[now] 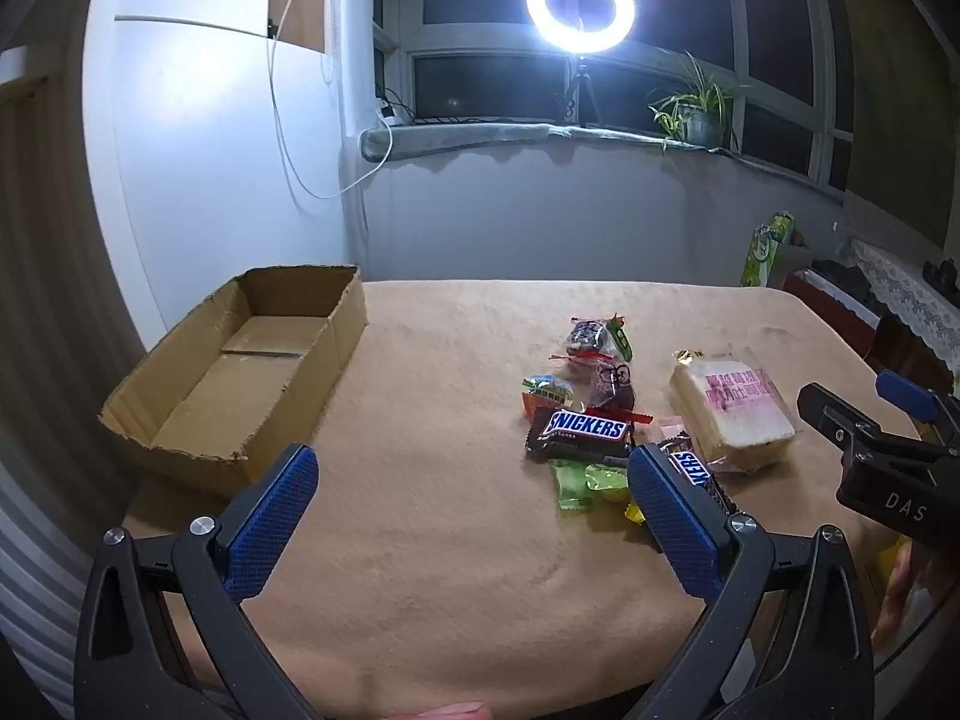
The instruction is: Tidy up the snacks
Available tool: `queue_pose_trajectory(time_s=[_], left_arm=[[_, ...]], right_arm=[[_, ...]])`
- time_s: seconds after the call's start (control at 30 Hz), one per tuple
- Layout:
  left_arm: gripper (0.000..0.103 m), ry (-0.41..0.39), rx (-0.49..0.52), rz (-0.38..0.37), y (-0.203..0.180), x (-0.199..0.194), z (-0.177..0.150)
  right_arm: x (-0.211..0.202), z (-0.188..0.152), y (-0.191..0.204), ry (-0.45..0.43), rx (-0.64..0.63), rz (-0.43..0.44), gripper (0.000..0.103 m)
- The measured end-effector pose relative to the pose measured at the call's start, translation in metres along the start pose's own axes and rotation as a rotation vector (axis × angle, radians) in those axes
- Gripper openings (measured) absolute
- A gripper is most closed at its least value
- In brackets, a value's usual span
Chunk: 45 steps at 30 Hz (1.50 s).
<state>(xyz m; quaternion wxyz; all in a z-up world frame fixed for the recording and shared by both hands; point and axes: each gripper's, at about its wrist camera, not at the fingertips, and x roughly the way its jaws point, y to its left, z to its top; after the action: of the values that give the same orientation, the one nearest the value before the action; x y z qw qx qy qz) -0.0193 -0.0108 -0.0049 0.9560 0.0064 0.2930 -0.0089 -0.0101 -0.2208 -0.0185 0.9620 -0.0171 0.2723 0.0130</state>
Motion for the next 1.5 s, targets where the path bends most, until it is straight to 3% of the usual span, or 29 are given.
queue_pose_trajectory(time_s=[1.13, 1.17, 1.5], left_arm=[[0.103, 0.007, -0.004, -0.005, 0.0, 0.002, -0.006], [0.103, 0.007, -0.004, -0.005, 0.0, 0.002, -0.005], [0.103, 0.008, -0.004, -0.006, 0.0, 0.002, -0.006]], right_arm=[[0.008, 0.005, 0.002, -0.001, -0.001, 0.002, 0.103], [0.0, -0.007, 0.001, -0.001, -0.002, 0.003, 0.103], [-0.001, -0.008, 0.002, -0.004, -0.002, 0.001, 0.103]])
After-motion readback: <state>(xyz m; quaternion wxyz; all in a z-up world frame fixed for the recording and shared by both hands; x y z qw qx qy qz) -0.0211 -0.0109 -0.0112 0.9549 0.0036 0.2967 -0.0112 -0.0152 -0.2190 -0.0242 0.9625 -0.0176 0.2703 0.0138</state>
